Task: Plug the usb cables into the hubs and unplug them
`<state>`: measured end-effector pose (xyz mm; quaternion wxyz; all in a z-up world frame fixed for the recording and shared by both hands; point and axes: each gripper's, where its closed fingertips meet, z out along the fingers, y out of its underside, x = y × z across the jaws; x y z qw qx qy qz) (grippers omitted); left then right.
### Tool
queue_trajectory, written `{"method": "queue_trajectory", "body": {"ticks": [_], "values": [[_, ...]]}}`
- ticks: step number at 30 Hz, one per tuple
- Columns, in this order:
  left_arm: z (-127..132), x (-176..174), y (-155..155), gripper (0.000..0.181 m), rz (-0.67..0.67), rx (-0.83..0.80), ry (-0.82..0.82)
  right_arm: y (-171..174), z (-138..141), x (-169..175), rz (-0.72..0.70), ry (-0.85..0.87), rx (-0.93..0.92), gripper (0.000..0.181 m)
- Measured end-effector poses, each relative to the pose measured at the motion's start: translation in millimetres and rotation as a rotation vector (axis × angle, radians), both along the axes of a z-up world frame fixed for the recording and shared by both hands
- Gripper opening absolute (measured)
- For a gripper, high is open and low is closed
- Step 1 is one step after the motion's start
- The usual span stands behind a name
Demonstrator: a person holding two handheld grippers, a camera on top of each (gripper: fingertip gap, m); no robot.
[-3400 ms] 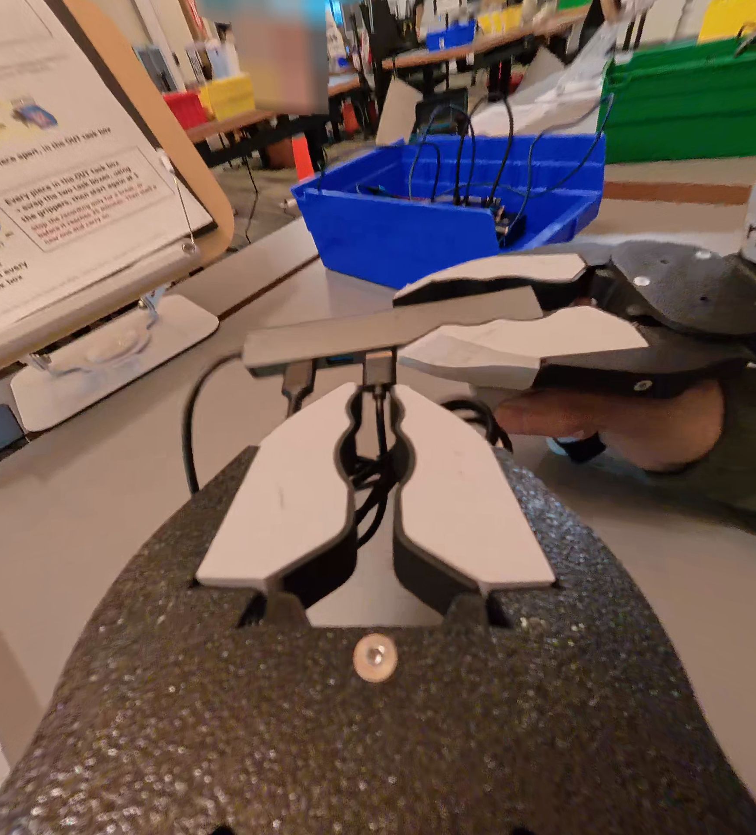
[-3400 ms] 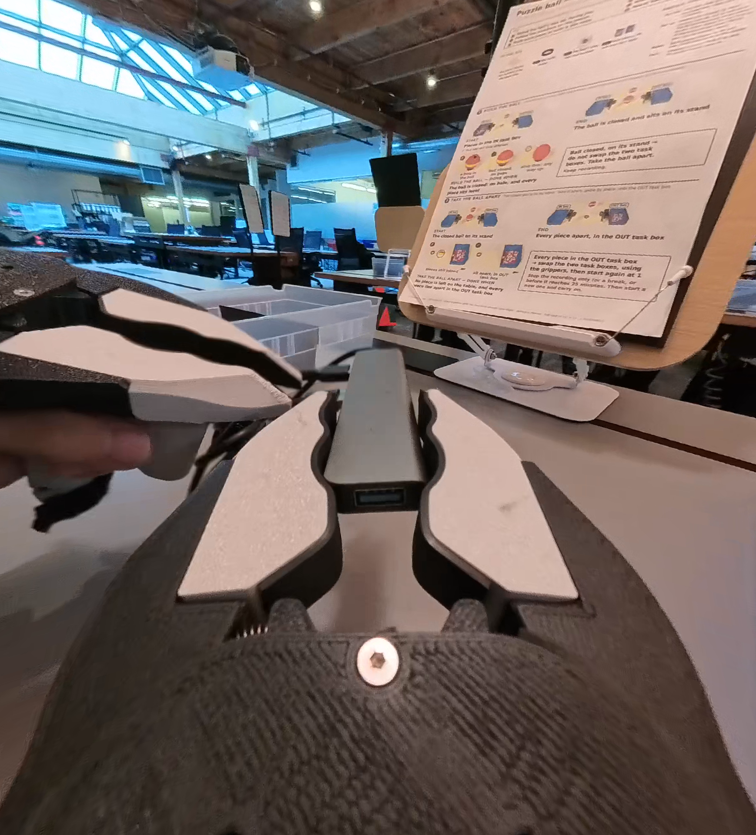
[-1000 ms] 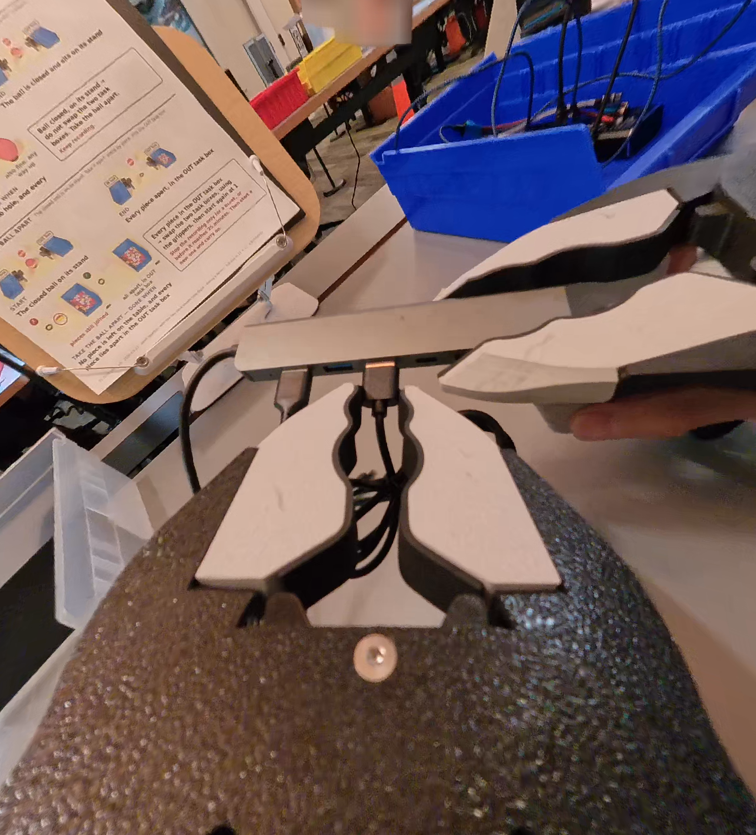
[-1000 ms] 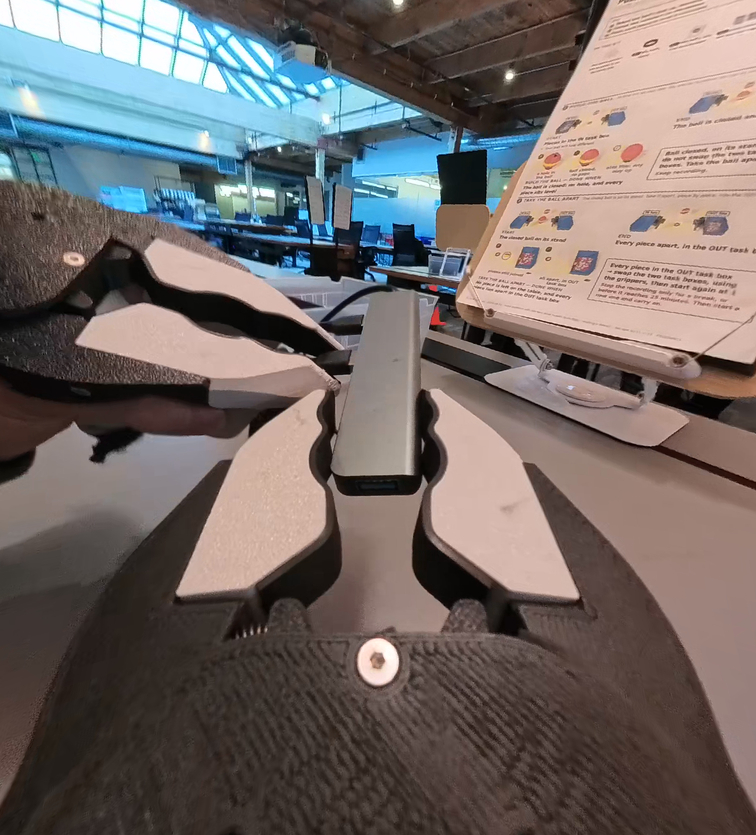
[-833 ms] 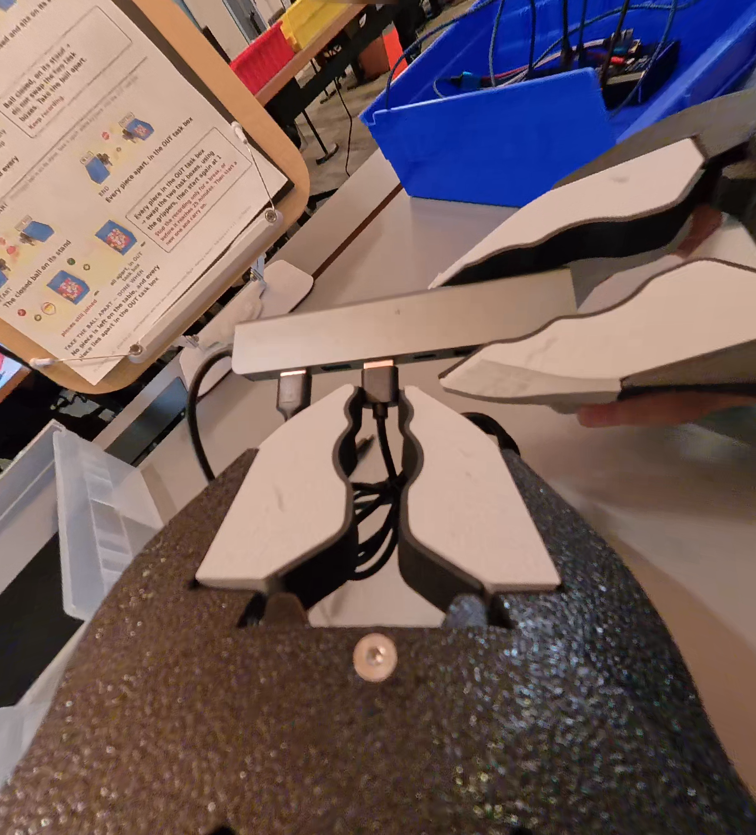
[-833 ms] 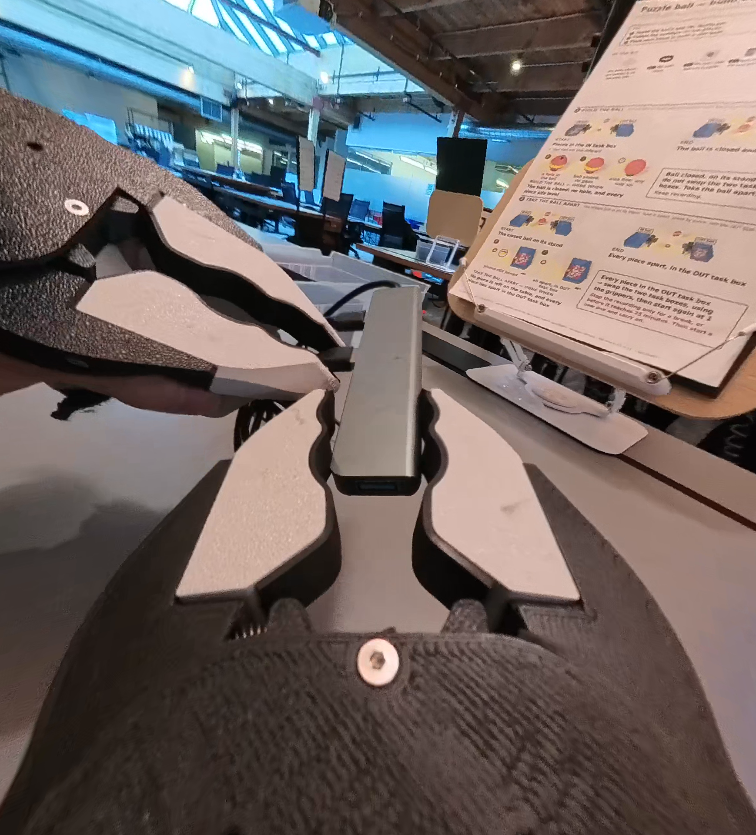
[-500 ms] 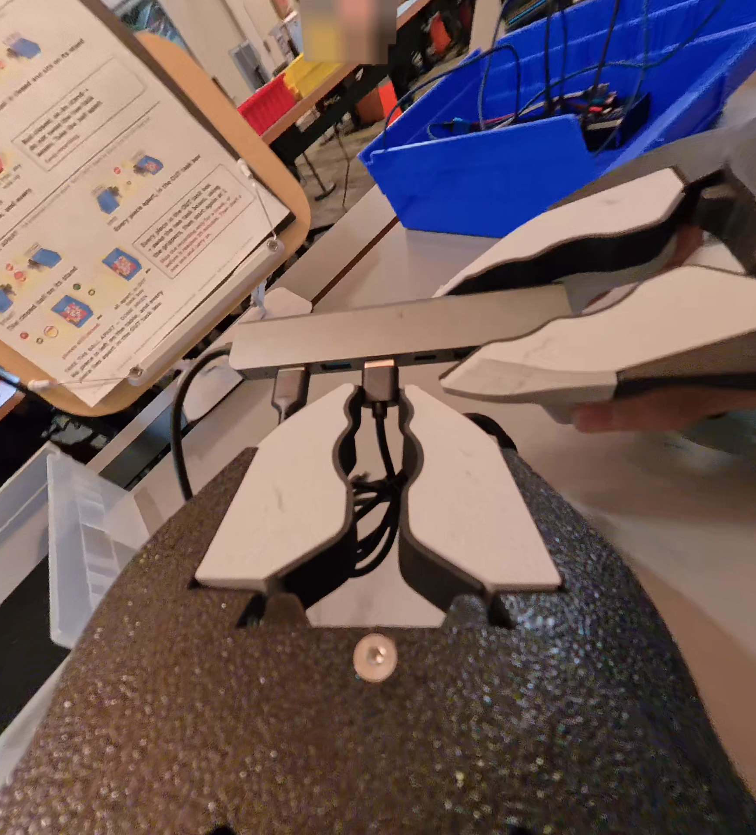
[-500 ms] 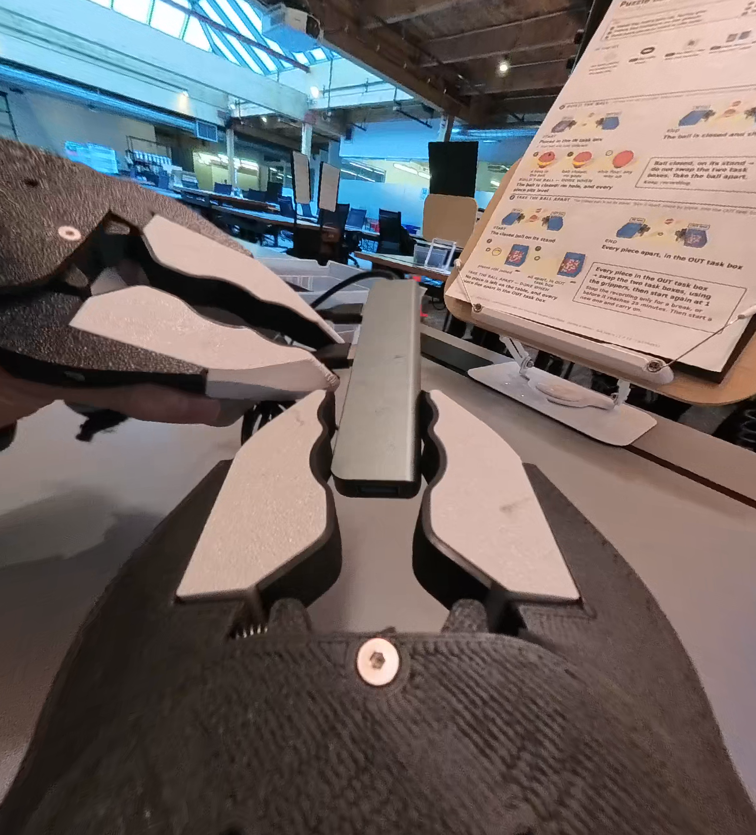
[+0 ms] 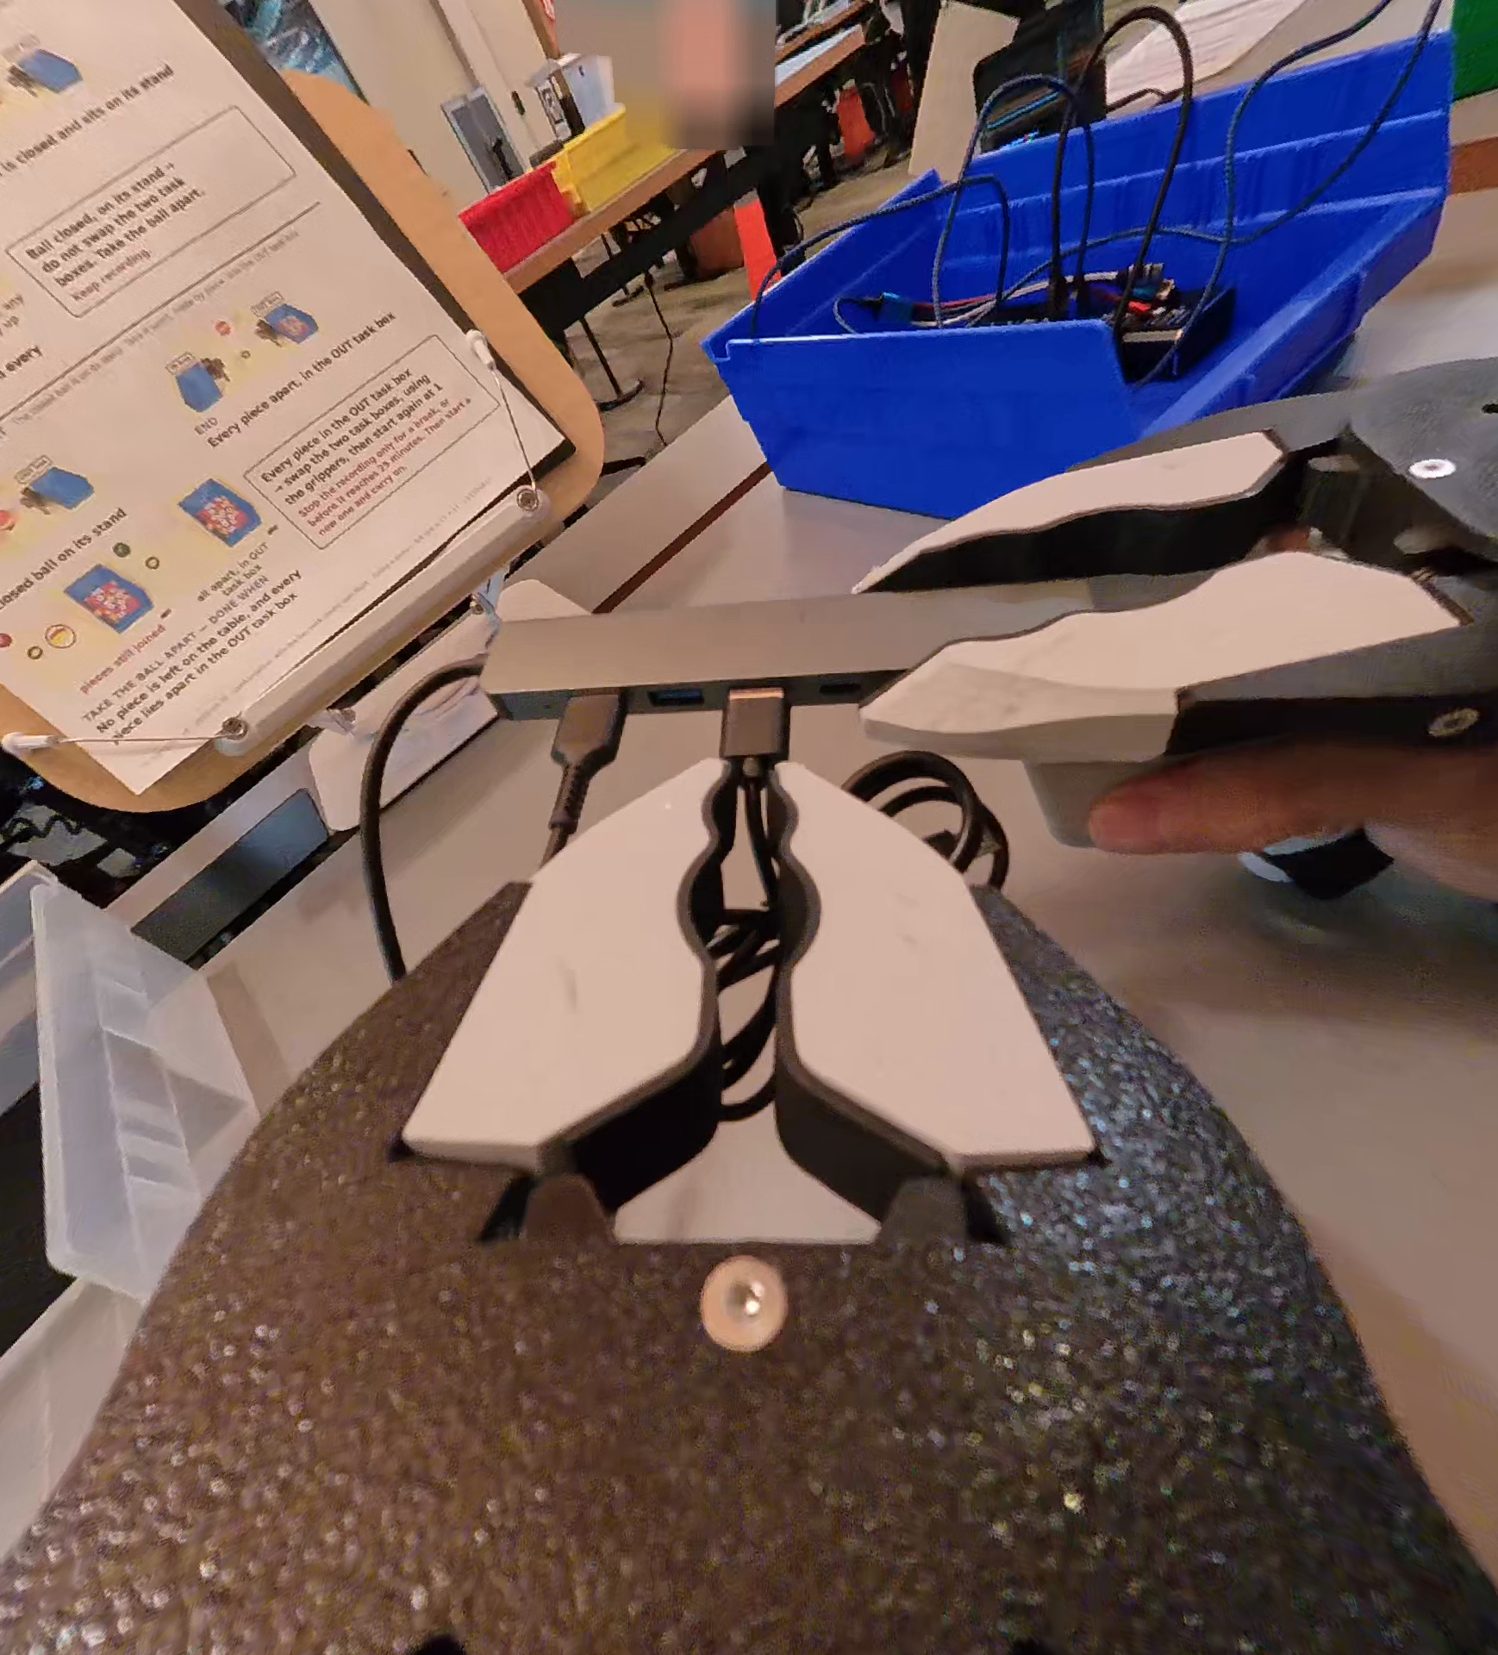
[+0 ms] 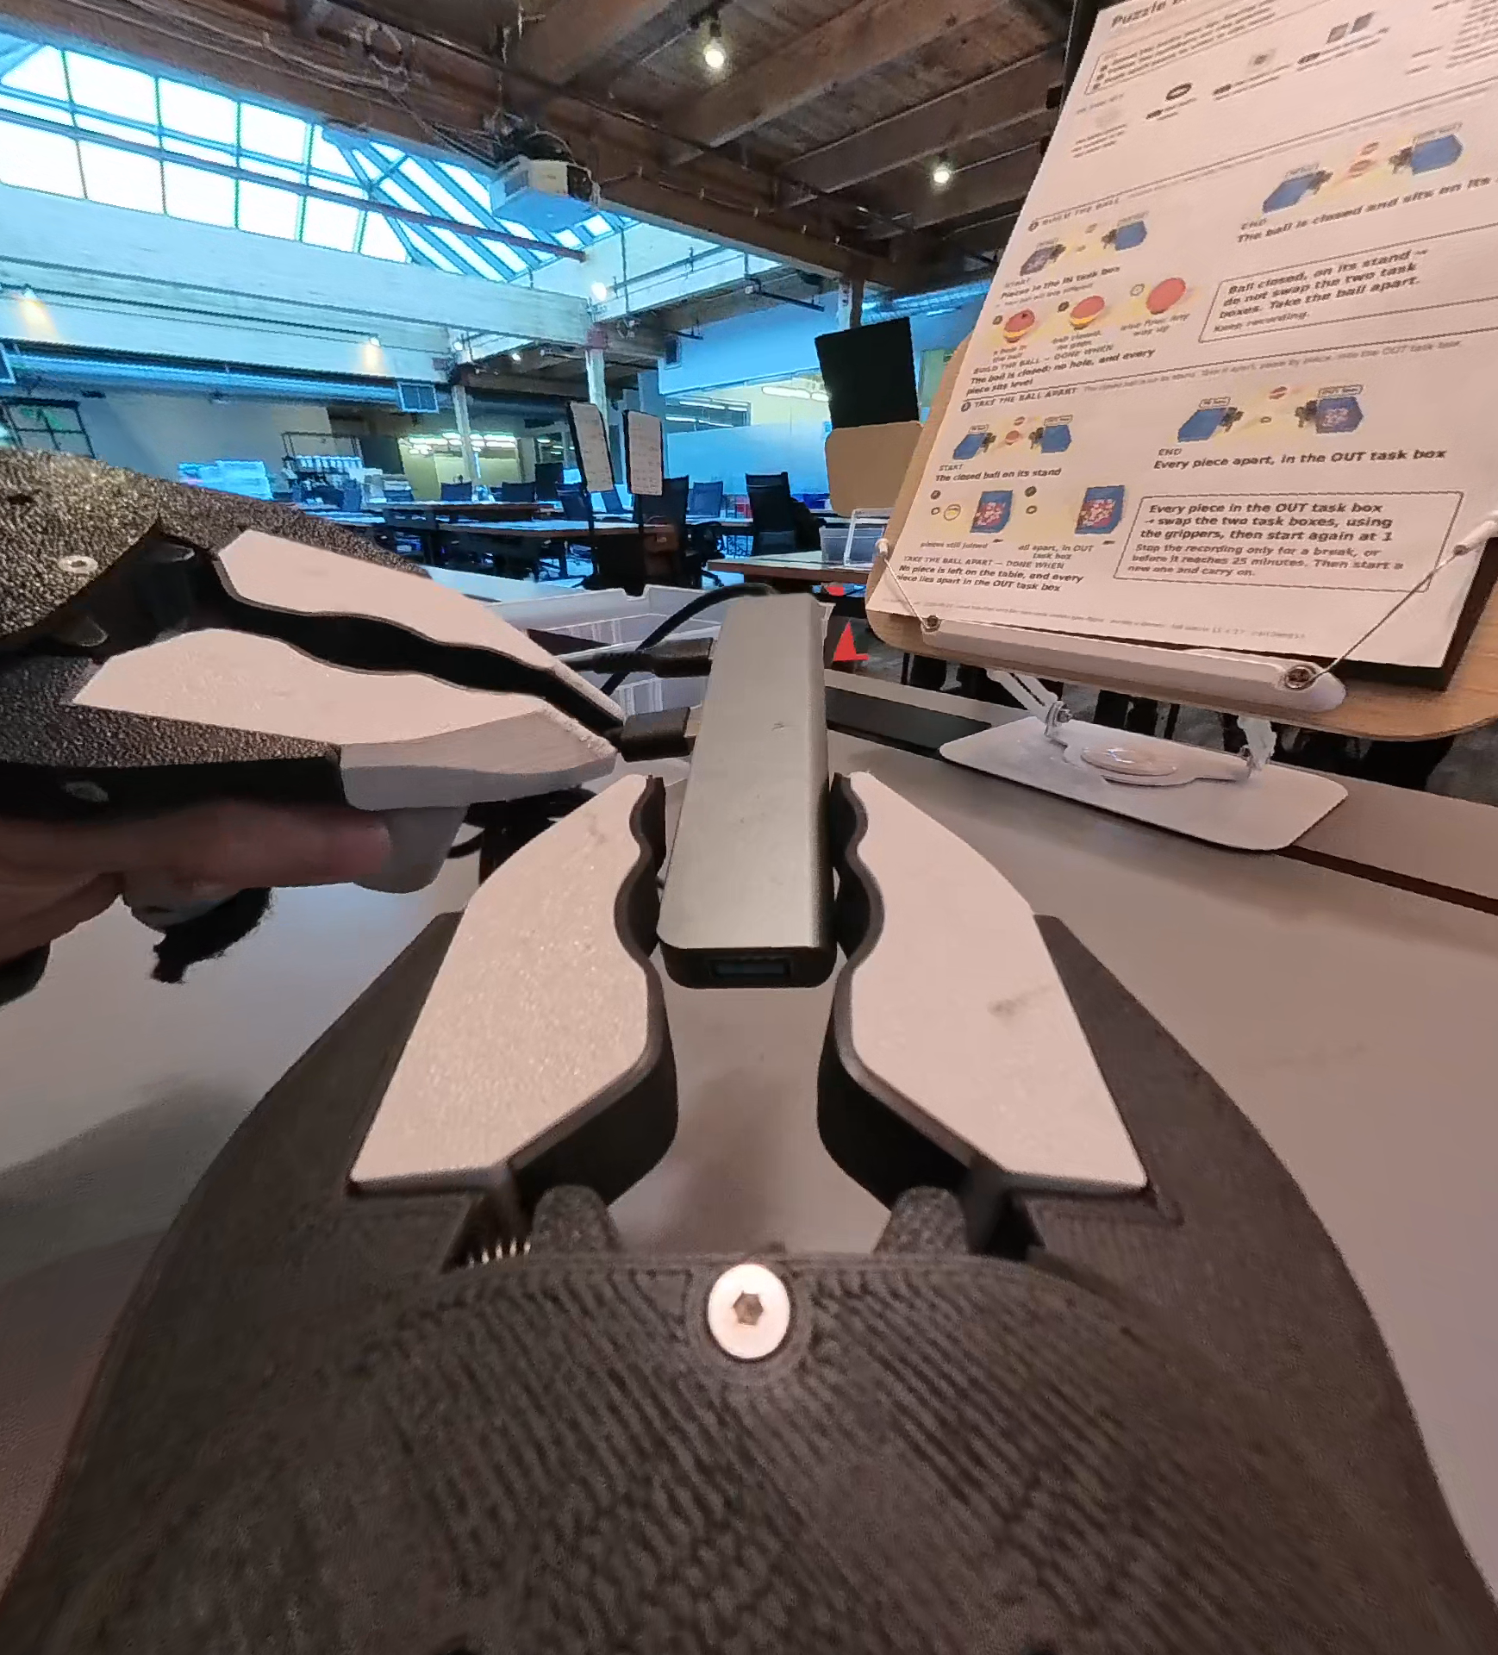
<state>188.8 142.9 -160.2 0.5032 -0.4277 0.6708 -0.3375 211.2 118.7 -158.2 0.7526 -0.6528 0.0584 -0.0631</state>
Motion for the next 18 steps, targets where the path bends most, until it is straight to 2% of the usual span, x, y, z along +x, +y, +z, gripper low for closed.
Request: {"method": "queue_trajectory", "body": {"ticks": [7,12,15,18], "values": [[4,-3,1,0.004,-0.009,0.042,-0.070,3,-5,-4,0.014,-0.059,-0.051,0.036],[22,-6,-7,0.004,-0.073,0.078,-0.124,5,-9,-7,0.022,-0.089,-0.092,0.035],[14,-4,-3,0.004,-0.031,0.135,-0.075,4,-8,-4,-0.003,-0.082,-0.086,0.034],[-1,-2,0,0.004,-0.040,0.063,-0.023,2,-7,-2,-0.013,-0.073,-0.072,0.035]]}}
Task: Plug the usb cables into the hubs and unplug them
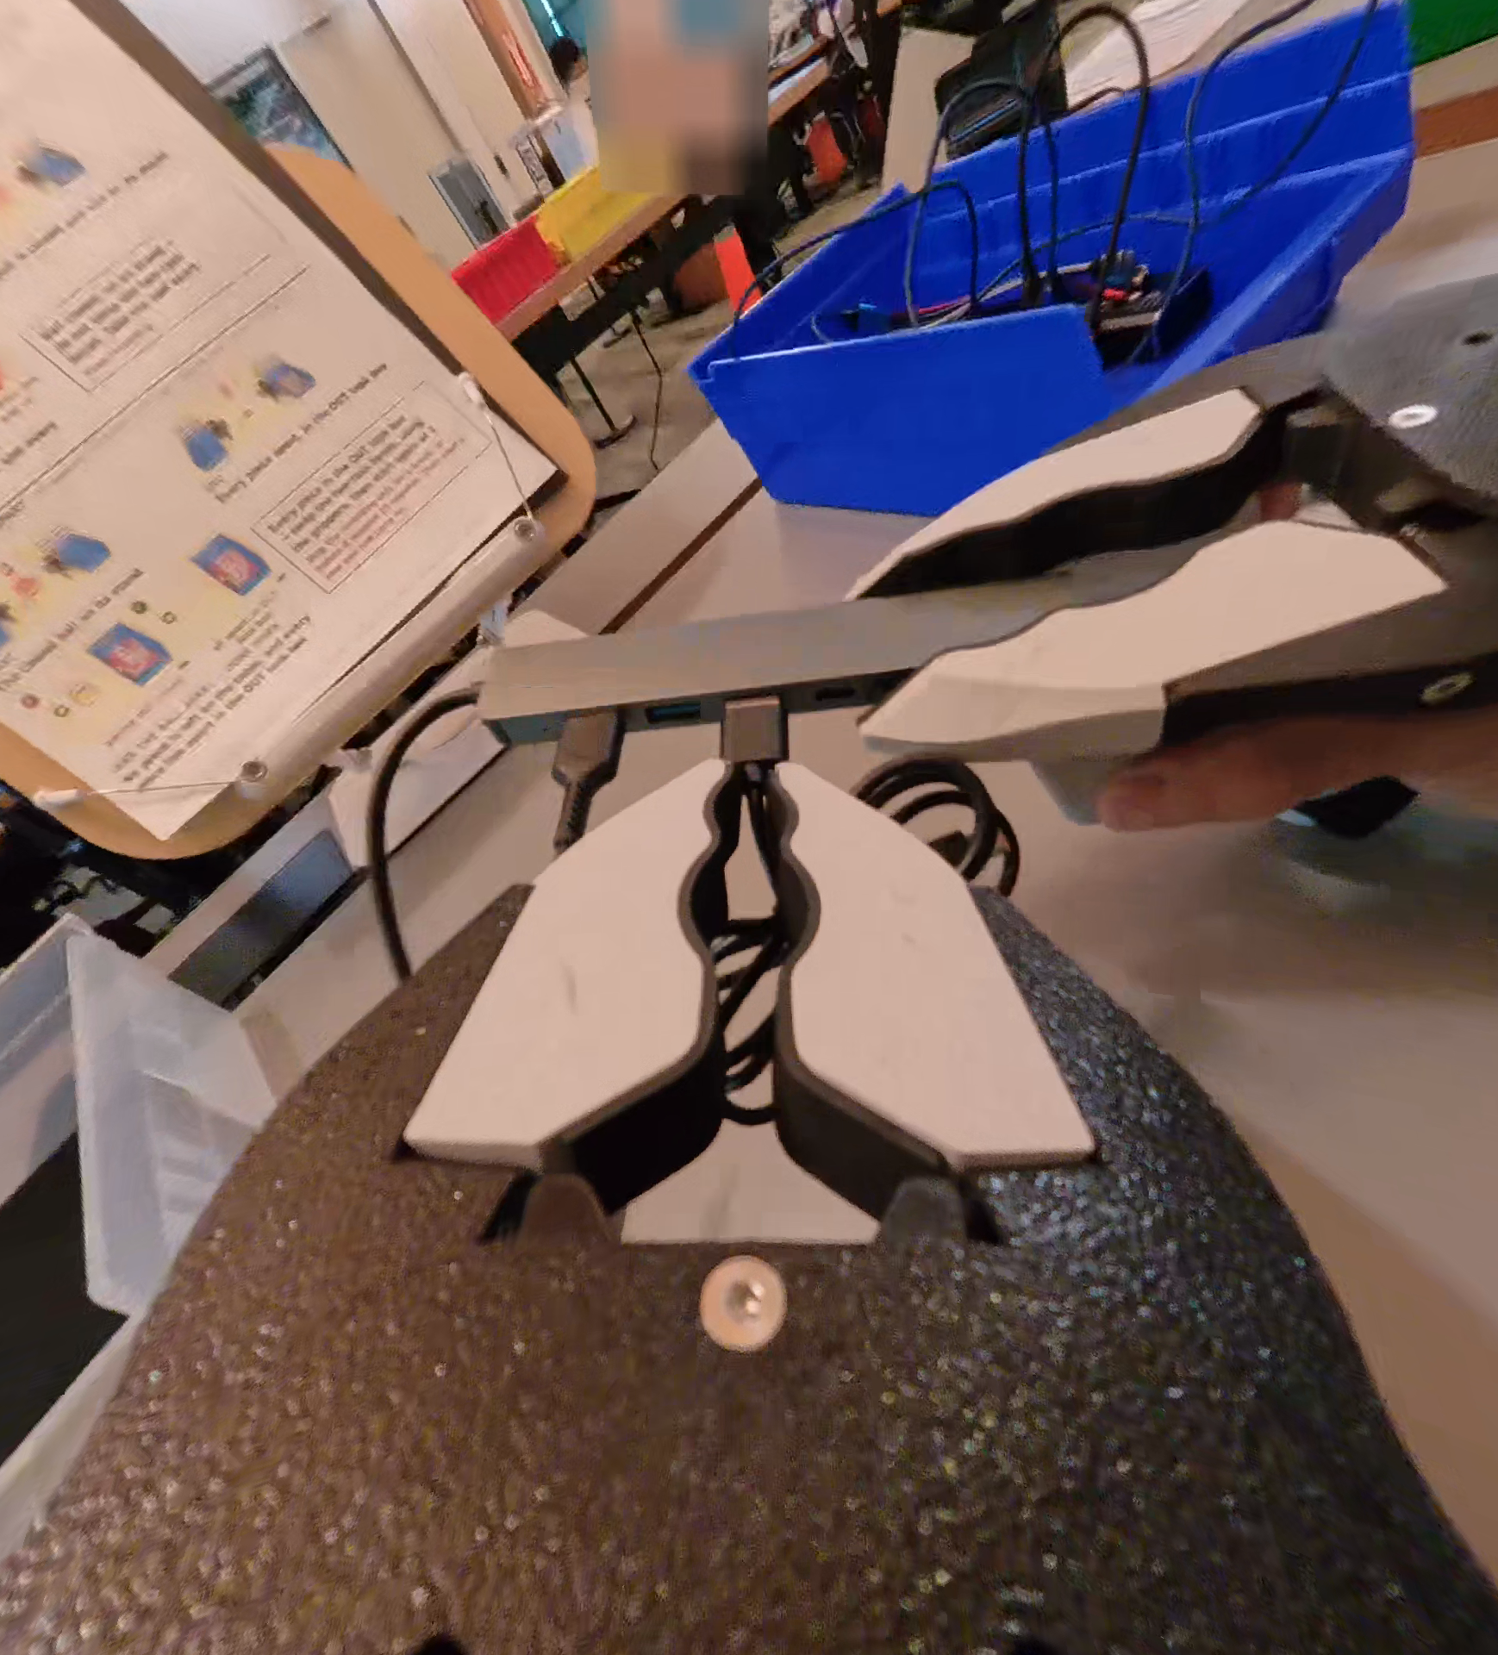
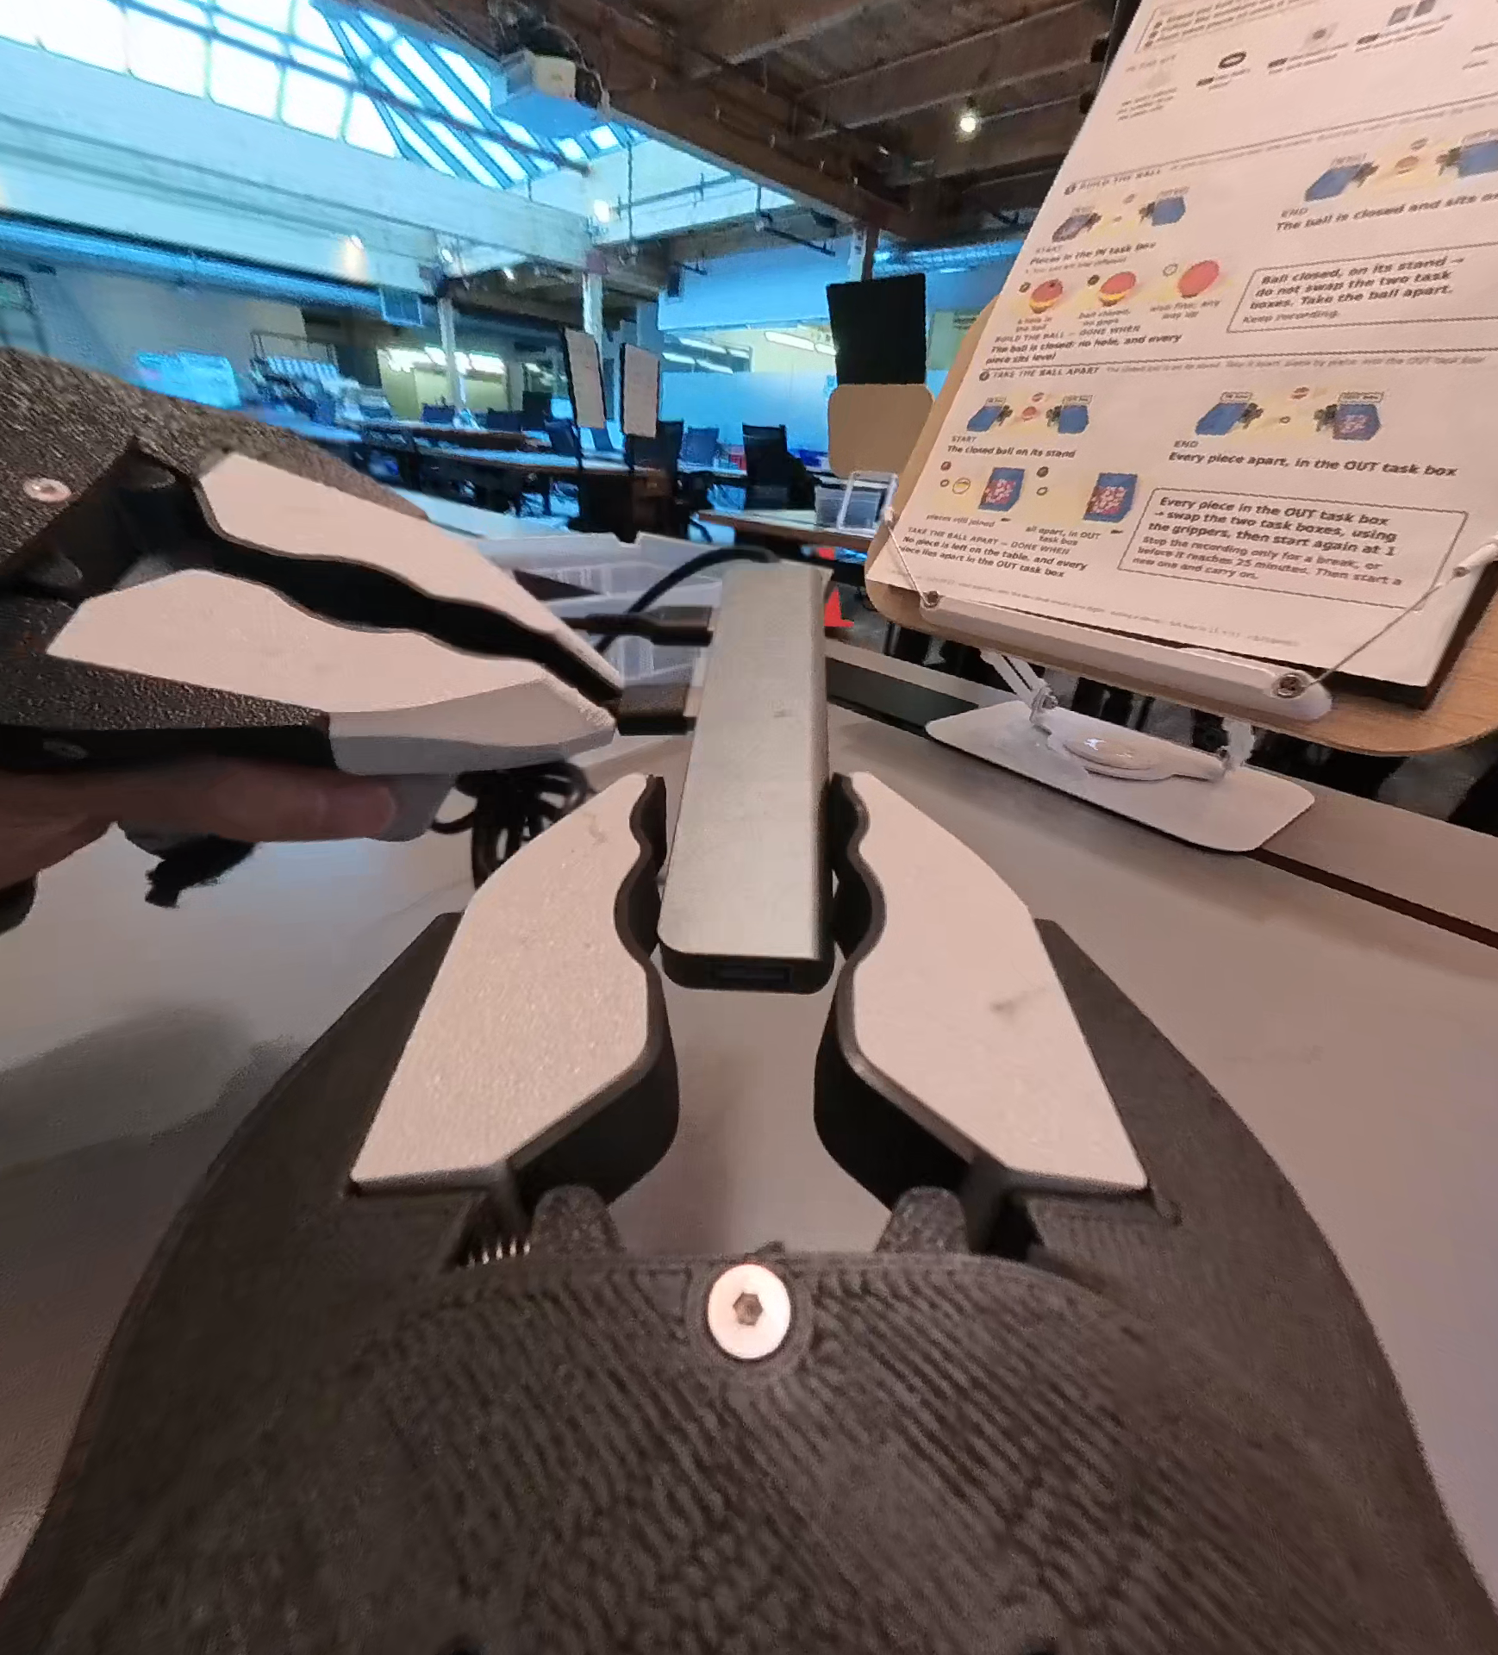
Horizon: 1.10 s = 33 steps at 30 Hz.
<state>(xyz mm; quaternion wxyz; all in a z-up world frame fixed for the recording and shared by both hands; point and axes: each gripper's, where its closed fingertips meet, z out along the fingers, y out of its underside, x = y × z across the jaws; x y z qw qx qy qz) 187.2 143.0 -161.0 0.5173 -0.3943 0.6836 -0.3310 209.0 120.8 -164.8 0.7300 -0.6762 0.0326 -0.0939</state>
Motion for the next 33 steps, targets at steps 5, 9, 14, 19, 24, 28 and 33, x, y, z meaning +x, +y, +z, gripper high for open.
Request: {"method": "queue_trajectory", "body": {"ticks": [5,9,14,19,24,28,33], "values": [[22,-3,-7,0.004,-0.024,-0.051,-0.101,2,-2,-4,0.019,-0.024,-0.019,0.034],[15,0,-4,0.004,-0.017,-0.044,-0.076,2,-2,-1,0.015,-0.004,-0.017,0.034],[7,1,-1,0.004,0.000,-0.059,-0.052,0,-1,1,-0.002,-0.004,-0.007,0.035],[10,2,-1,0.004,0.001,-0.103,-0.099,2,-3,0,0.000,-0.008,-0.028,0.035],[9,4,-1,0.004,0.009,-0.100,-0.101,1,-3,2,-0.010,0.004,-0.023,0.035],[5,5,0,0.004,0.019,-0.117,-0.101,2,-3,3,-0.022,0.001,-0.027,0.035],[8,5,-4,0.004,-0.016,-0.149,-0.106,-2,1,5,-0.012,0.021,0.012,0.034]]}}
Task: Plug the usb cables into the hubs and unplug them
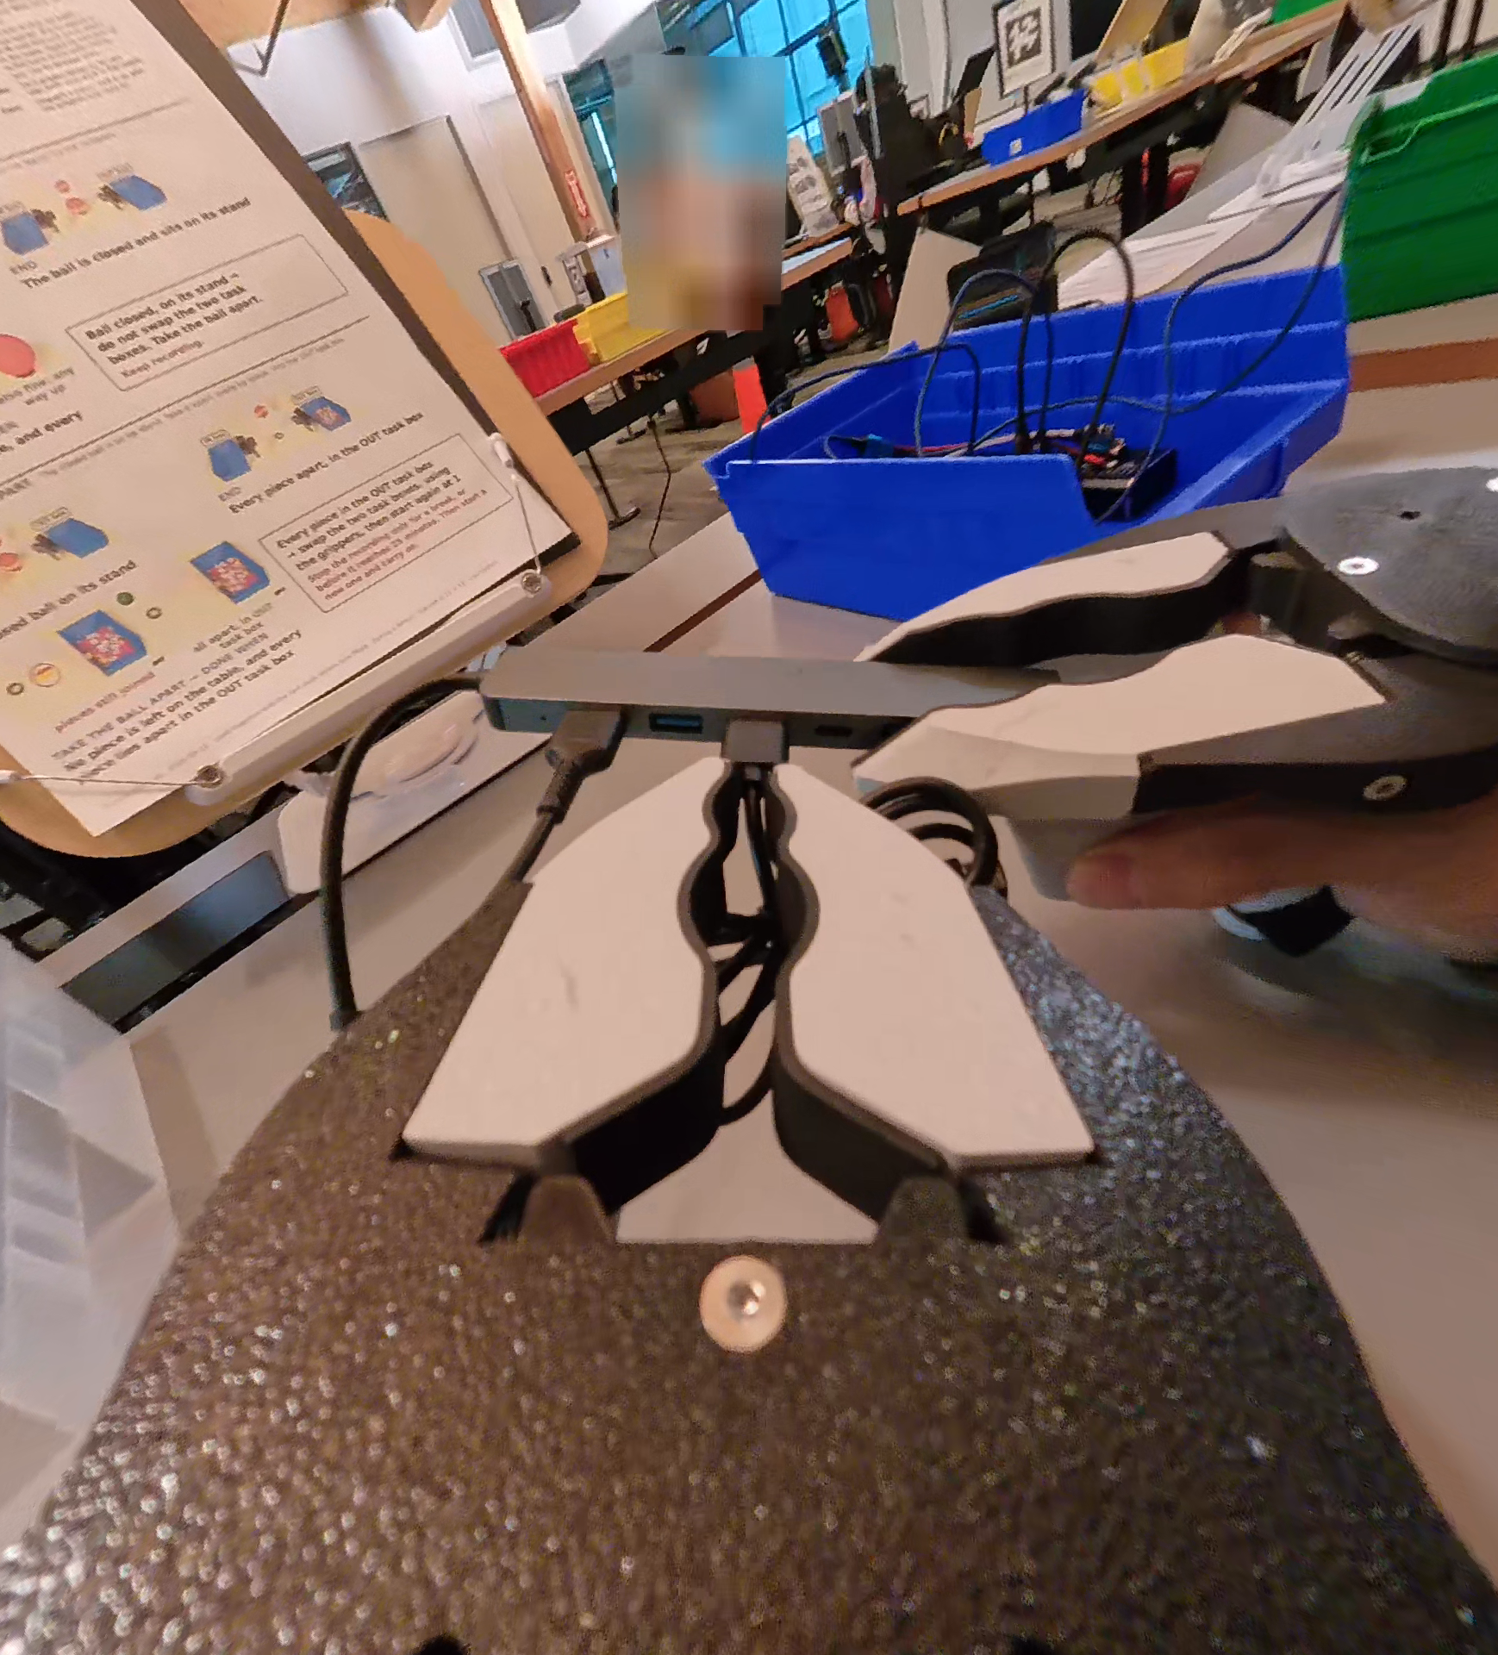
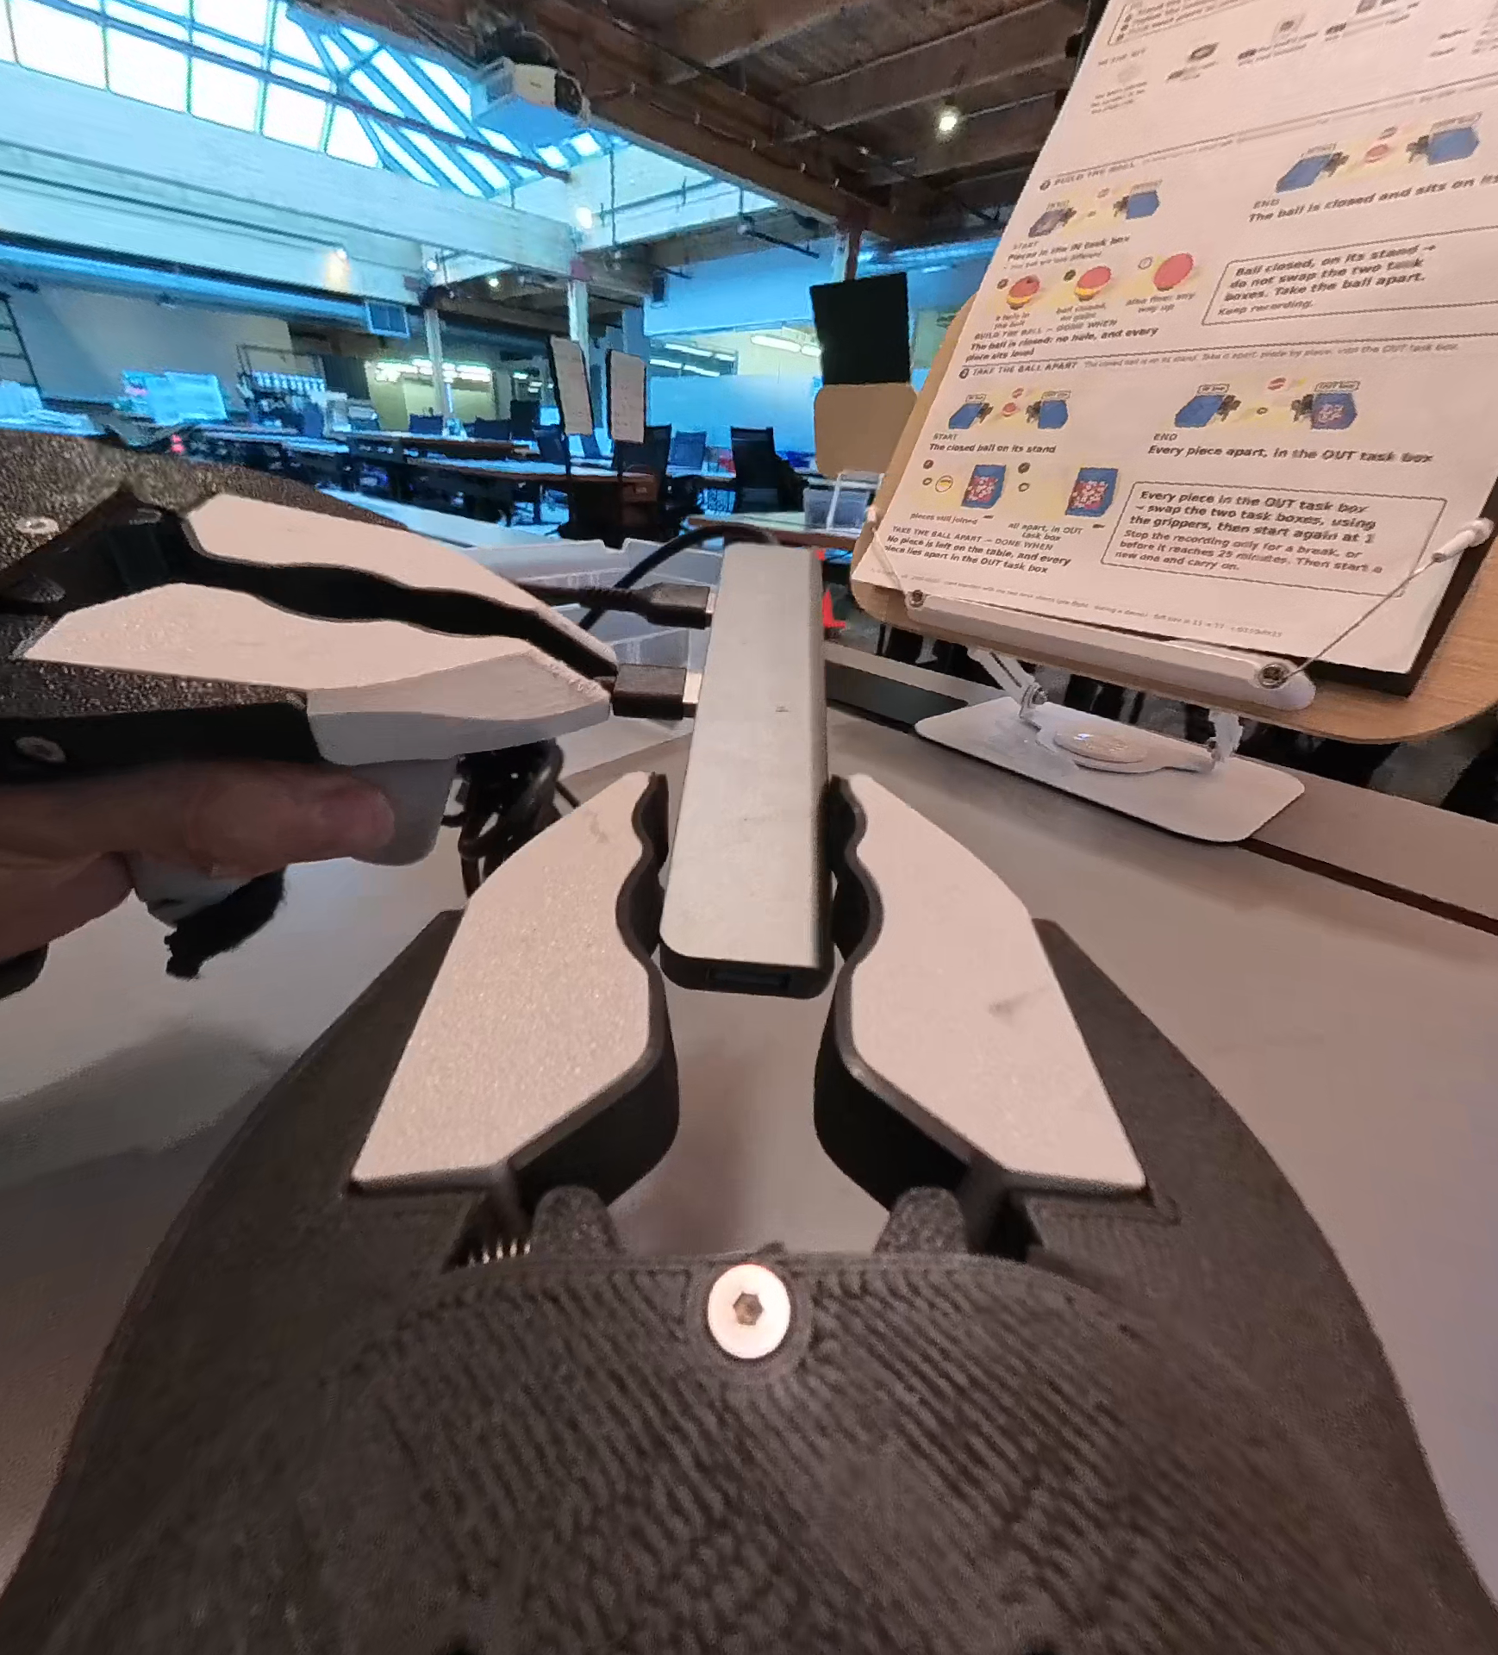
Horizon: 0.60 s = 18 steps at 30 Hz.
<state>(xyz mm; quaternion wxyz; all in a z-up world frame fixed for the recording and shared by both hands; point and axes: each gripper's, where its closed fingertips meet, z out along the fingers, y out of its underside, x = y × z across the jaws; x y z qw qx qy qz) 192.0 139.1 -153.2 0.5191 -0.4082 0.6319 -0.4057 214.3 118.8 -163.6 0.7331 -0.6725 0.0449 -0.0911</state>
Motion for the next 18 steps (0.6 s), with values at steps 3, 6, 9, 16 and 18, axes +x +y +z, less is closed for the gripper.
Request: {"method": "queue_trajectory", "body": {"ticks": [3,6,9,16,18], "values": [[3,-3,-6,0.004,-0.069,-0.022,-0.032,-5,7,0,0.011,-0.006,0.045,0.033],[18,-9,-11,0.011,-0.102,-0.020,-0.102,-8,18,1,-0.005,-0.098,0.049,0.033],[42,-19,-15,0.016,-0.133,-0.030,-0.172,-16,24,12,-0.046,-0.136,0.050,0.033],[55,-27,19,0.018,-0.026,-0.020,-0.200,-48,58,45,-0.176,-0.202,0.104,0.033],[50,-26,25,0.018,-0.012,-0.044,-0.180,-65,79,57,-0.228,-0.206,0.153,0.033]]}}
